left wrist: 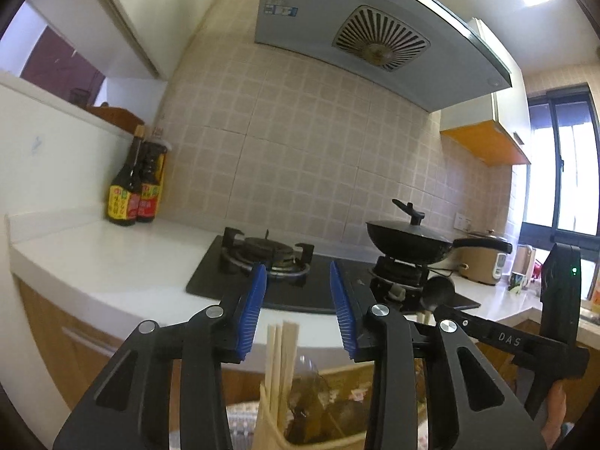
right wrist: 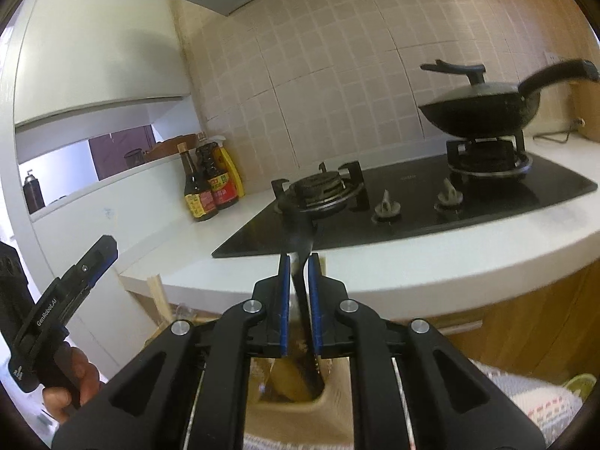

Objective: Organize utensils

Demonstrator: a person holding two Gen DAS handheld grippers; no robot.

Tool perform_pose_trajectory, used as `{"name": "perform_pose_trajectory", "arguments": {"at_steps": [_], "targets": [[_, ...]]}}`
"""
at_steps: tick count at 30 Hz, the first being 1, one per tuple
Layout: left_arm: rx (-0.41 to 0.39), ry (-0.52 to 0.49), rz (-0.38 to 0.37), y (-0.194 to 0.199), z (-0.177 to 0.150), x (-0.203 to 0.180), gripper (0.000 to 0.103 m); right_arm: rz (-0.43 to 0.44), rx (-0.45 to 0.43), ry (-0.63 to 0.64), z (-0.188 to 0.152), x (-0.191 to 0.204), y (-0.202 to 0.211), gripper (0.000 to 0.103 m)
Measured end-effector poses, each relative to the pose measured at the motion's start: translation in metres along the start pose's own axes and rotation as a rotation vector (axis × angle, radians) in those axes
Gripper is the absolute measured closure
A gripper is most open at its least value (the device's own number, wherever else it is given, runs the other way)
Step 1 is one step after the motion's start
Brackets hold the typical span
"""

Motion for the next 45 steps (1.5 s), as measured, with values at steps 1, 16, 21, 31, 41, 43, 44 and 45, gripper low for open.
{"name": "perform_pose_trajectory", "arguments": {"at_steps": [1, 16, 21, 31, 41, 43, 44, 45], "targets": [[0.003, 0.003, -0.006, 0.005, 0.000, 0.001, 0.066, 0.002, 0.005, -0.006, -0.001, -0.001, 0.006, 0.088], [0.133, -0.037, 0.027, 0.091, -0.020, -0.042, 0.011, -0.053, 0.032, 0.046, -0.051, 0.026, 0.110, 0.039], [0.161, -0.046, 0.056, 0.106, -0.058, -0.057, 0.010, -0.140, 0.025, 0.074, -0.083, 0.025, 0.127, 0.034], [0.054, -0.119, 0.172, 0.118, -0.099, -0.070, 0.008, -0.248, -0.085, 0.089, -0.112, 0.009, 0.132, 0.022], [0.145, -0.113, 0.245, 0.103, -0.114, -0.054, 0.008, -0.313, -0.059, 0.136, -0.120, 0.004, 0.122, 0.014], [0.146, -0.117, 0.247, 0.104, -0.114, -0.053, 0.008, -0.308, -0.054, 0.127, -0.120, 0.004, 0.121, 0.012], [0.152, -0.115, 0.241, 0.104, -0.115, -0.053, 0.008, -0.303, -0.049, 0.122, -0.120, 0.003, 0.120, 0.012], [0.160, -0.114, 0.236, 0.104, -0.117, -0.052, 0.008, -0.291, -0.039, 0.111, -0.120, 0.001, 0.120, 0.012]]}}
Point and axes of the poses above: each gripper's, at about its wrist camera, not at the fingertips, and y roughly against the way its jaws point, x to its left, z to its top, the point moved 5 cm from there along -y, roughly the way its jaws point, and after that the axes turned 6 degrees about -z, right-handed, at the moved point
